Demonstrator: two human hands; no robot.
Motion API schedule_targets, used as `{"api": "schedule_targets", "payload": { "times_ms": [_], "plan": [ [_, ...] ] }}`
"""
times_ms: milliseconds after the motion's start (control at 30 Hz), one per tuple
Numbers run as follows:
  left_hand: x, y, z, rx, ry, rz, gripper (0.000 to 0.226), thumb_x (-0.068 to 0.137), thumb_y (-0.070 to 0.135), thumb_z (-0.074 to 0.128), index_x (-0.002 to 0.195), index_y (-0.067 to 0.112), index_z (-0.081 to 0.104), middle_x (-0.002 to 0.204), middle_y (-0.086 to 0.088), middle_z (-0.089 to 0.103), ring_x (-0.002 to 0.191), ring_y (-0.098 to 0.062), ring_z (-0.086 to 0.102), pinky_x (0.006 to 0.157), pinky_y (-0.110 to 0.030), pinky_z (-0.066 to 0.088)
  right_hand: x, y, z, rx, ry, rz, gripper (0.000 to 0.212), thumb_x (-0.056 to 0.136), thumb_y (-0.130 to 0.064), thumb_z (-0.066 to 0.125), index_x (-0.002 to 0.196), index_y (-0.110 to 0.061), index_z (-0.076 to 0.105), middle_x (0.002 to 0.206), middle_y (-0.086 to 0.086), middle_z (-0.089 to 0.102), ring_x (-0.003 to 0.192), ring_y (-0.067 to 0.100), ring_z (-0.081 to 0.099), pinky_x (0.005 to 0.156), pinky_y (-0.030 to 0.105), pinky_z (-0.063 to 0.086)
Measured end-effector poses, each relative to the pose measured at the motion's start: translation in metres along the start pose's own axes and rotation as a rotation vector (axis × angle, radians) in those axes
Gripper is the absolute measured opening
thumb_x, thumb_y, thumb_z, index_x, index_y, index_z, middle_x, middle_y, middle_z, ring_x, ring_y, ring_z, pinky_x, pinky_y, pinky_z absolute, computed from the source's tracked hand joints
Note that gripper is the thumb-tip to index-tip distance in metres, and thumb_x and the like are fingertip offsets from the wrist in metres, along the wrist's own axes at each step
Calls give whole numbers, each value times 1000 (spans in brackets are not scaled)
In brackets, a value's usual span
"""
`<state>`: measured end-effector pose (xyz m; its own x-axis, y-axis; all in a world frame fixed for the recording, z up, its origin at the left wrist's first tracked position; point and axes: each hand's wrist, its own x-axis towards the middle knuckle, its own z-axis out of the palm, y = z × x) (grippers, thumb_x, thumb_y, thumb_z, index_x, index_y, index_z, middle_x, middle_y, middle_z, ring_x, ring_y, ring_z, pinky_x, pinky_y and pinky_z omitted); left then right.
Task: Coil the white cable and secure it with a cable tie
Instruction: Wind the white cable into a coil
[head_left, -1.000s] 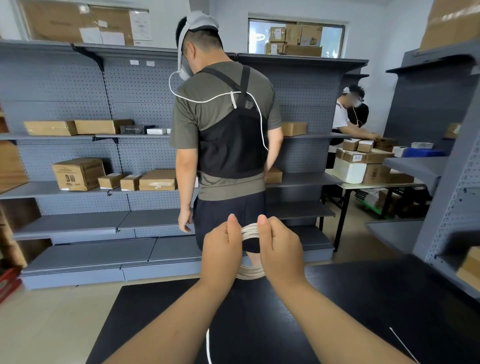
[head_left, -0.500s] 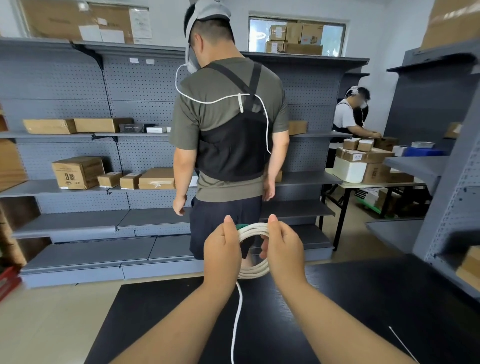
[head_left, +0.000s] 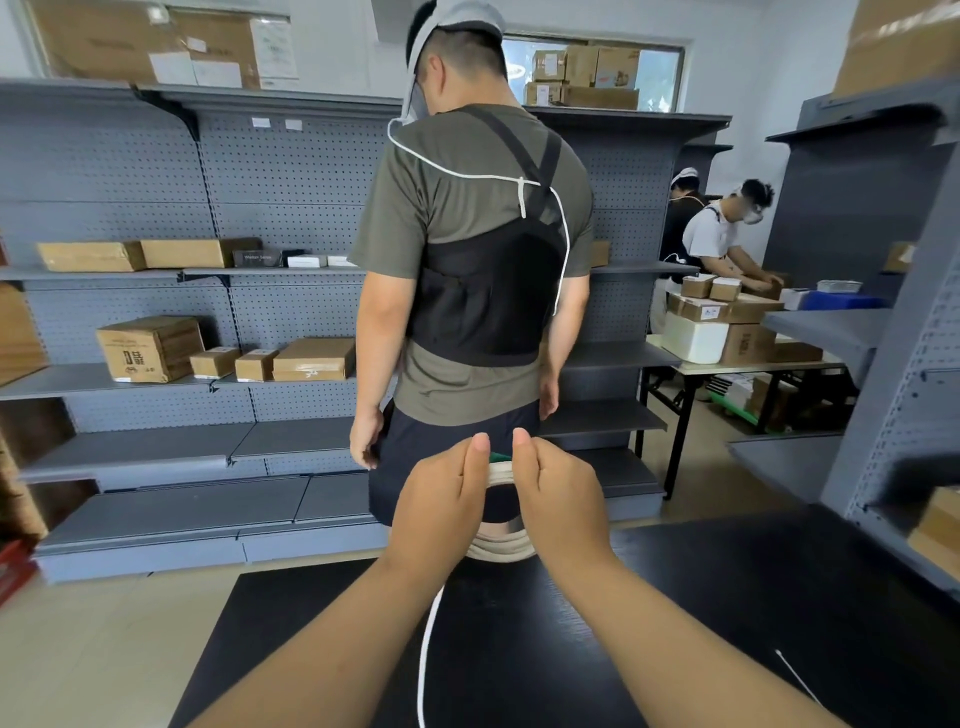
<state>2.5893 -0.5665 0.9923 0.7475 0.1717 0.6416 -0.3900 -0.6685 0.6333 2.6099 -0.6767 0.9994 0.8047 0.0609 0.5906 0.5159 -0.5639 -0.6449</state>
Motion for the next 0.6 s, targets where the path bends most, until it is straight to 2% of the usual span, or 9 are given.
{"api": "schedule_targets", "payload": {
  "times_ms": [67,133,233,367,500,600],
  "plan": [
    [-3,-3,1,-93,-40,-4,47,91,47,24,60,16,41,55,-8,49,55,-24,48,58,-44,40,1,3,1,-9,-3,-9,48,96,-34,39,50,-26,28,50,-6,37,55,20,41,51,31,26],
    [-5,-8,-2,-83,-113,38,43,90,50,26,62,22,42,56,-3,48,55,-21,47,58,-43,41,2,5,1,-2,-6,-7,48,96,-33,40,50,-26,28,49,-6,36,55,20,41,52,31,27],
    [-3,-10,-7,-42,-214,57,32,93,42,36,64,30,39,57,5,47,54,-10,45,57,-36,41,3,7,0,19,-5,7,49,97,-32,40,49,-26,28,49,-6,37,56,21,42,52,31,26],
    [-4,-11,-7,1,-223,73,31,98,28,36,67,30,39,59,5,49,55,-9,46,57,-27,39,4,7,0,-4,-12,-8,48,97,-33,39,50,-25,29,54,-1,43,58,22,44,54,32,29],
    [-6,-14,-7,16,-220,71,30,97,32,35,68,30,37,59,5,49,55,-8,47,57,-24,38,3,9,-1,13,-42,-80,45,96,-33,41,53,-28,29,50,-9,35,53,15,38,54,30,28],
    [-7,-16,-9,-36,-180,47,31,94,40,30,66,28,38,56,5,45,53,-7,42,54,-22,34,3,17,-9,93,-193,-188,25,92,-44,44,73,-27,45,59,-14,43,56,7,43,56,24,34]
  ]
}}
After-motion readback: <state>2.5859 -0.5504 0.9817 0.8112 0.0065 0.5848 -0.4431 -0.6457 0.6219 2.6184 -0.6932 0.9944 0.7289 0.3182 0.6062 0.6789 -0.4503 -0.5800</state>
